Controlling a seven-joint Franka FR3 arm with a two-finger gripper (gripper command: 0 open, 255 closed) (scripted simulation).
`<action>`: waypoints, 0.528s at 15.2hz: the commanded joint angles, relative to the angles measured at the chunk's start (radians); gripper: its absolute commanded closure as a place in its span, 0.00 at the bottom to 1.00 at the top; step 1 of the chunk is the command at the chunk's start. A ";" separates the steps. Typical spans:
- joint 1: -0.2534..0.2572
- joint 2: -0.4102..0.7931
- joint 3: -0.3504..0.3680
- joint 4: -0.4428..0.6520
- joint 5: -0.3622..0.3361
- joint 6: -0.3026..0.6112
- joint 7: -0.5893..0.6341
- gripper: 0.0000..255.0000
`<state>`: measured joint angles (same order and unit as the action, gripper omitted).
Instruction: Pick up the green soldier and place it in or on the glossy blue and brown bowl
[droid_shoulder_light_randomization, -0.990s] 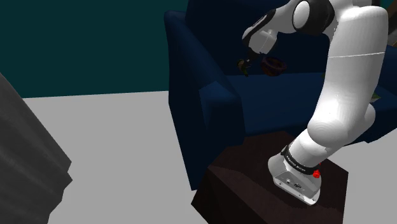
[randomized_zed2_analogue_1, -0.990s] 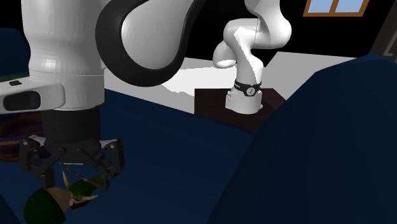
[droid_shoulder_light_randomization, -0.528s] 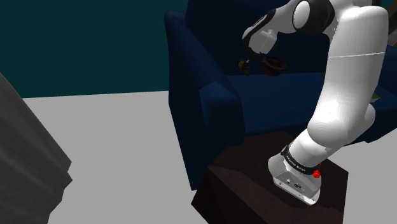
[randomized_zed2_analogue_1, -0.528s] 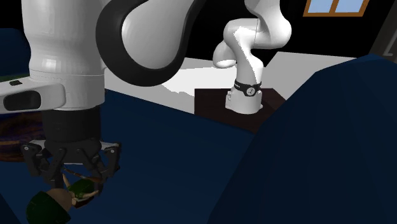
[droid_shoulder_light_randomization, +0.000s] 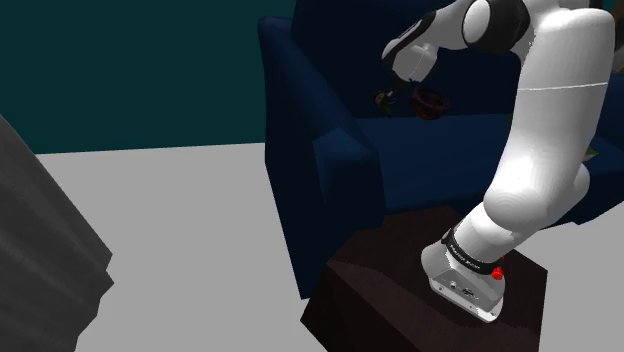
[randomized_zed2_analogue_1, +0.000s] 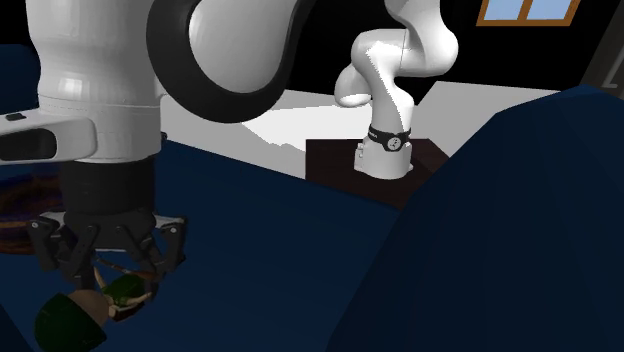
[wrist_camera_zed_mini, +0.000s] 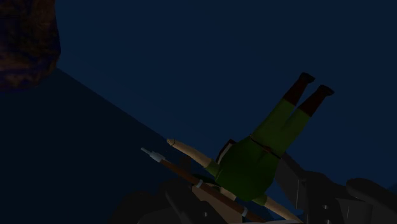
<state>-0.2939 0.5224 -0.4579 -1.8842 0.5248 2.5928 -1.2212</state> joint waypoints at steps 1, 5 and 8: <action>0.009 -0.016 -0.011 0.000 -0.014 -0.015 0.012 1.00; 0.026 -0.050 -0.034 0.005 -0.045 -0.051 0.036 1.00; 0.037 -0.074 -0.050 0.011 -0.069 -0.079 0.054 1.00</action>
<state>-0.2621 0.4597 -0.5019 -1.8713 0.4651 2.5219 -1.1734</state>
